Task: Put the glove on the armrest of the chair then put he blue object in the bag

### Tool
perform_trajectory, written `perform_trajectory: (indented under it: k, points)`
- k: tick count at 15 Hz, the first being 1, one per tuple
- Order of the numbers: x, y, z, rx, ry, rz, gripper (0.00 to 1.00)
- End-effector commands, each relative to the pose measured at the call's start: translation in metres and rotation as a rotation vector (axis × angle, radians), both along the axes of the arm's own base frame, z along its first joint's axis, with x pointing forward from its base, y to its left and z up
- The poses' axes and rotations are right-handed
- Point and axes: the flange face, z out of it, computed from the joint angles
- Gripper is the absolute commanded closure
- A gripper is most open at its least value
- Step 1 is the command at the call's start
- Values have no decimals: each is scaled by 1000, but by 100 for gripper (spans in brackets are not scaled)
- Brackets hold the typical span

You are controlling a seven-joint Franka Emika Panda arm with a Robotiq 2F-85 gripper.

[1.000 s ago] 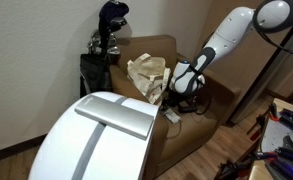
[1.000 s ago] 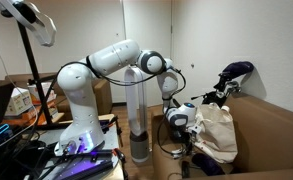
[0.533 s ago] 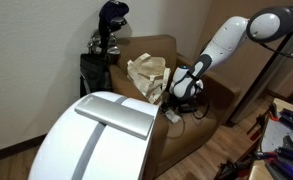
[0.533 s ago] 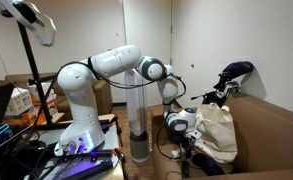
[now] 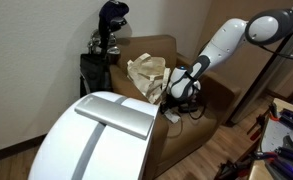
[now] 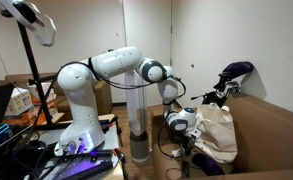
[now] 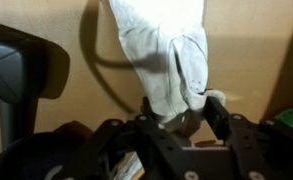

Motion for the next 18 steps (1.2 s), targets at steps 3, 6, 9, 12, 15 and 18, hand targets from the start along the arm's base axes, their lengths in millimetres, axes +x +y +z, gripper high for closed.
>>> perform_trajectory:
  k: [3, 6, 9, 12, 15, 18]
  points:
    - [7, -3, 9, 8, 5, 39, 86]
    - [6, -10, 25, 1, 22, 79, 95]
    - [-2, -35, 60, -38, 60, 128, 95]
    - [-14, -70, 104, -83, 71, 150, 94]
    - [-27, -103, 153, -133, 34, 151, 94]
    - [-46, -126, 205, -165, -65, 196, 94]
